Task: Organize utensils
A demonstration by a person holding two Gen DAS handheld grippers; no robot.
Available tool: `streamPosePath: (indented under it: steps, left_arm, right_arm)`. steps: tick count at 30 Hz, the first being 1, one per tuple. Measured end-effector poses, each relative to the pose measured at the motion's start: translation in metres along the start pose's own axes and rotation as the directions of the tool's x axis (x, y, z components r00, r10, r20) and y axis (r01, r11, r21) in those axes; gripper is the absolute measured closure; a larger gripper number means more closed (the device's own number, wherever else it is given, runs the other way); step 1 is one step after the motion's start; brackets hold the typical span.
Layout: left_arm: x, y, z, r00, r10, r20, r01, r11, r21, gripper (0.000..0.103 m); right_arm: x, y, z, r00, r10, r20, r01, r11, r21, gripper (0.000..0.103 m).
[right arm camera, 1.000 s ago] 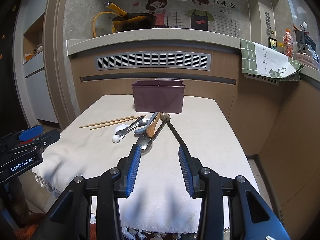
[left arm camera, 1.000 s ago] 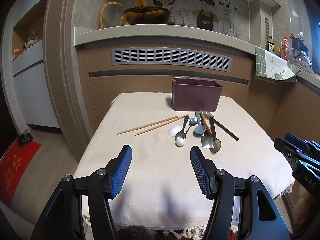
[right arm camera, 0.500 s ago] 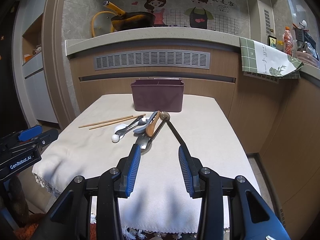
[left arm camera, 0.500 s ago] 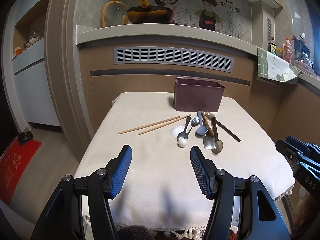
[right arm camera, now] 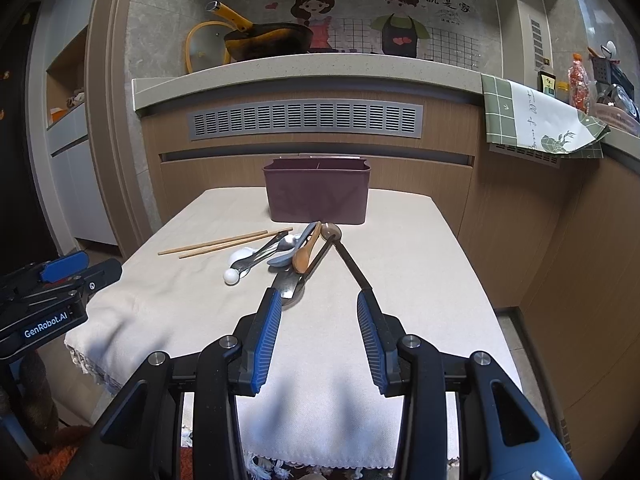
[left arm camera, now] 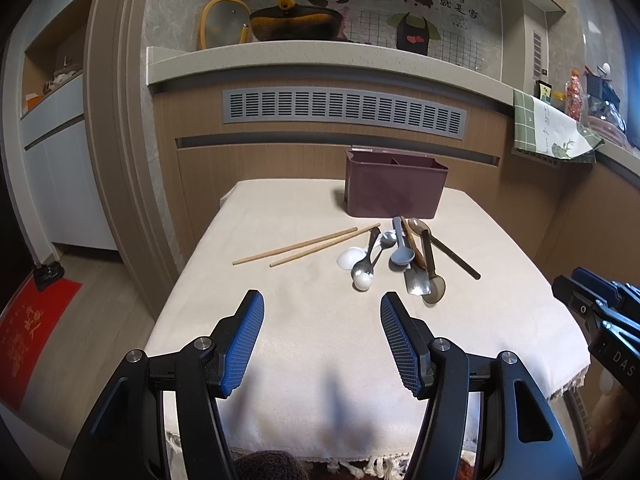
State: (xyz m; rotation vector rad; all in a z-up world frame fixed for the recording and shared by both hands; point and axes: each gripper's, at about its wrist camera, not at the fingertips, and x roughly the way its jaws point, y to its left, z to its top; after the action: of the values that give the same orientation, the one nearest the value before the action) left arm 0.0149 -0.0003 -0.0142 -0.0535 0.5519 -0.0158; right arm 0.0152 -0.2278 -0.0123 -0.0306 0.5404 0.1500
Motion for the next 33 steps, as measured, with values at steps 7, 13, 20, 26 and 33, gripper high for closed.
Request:
streamPosePath:
  steps: [7,13,20,26,33]
  left_arm:
    - [0.021,0.008,0.009,0.998,-0.037,-0.041,0.036,0.999,-0.017,0.042]
    - [0.056,0.027,0.018,0.991,-0.102,-0.091,0.095,0.993,-0.075,0.042]
    - [0.116,0.034,0.023,0.982,-0.101,-0.159,0.099,0.995,-0.021,0.041]
    - [0.157,0.037,0.043,0.968,-0.157,-0.195,0.162,0.987,0.010,0.040]
    - [0.213,0.083,0.069,0.944,-0.215,-0.249,0.189,0.974,-0.125,0.040]
  right_arm:
    - [0.021,-0.012,0.011,0.999,0.029,-0.035,-0.030,0.999,-0.016,0.066]
    - [0.078,-0.045,0.021,0.975,0.099,-0.197,-0.090,0.994,0.055,0.066]
    - [0.140,-0.057,0.022,0.944,0.110,-0.311,-0.106,0.994,0.030,0.066]
    - [0.180,-0.045,0.041,0.951,0.015,-0.308,-0.057,0.990,-0.127,0.066]
    - [0.214,-0.043,0.042,0.936,0.039,-0.349,-0.081,0.991,-0.108,0.067]
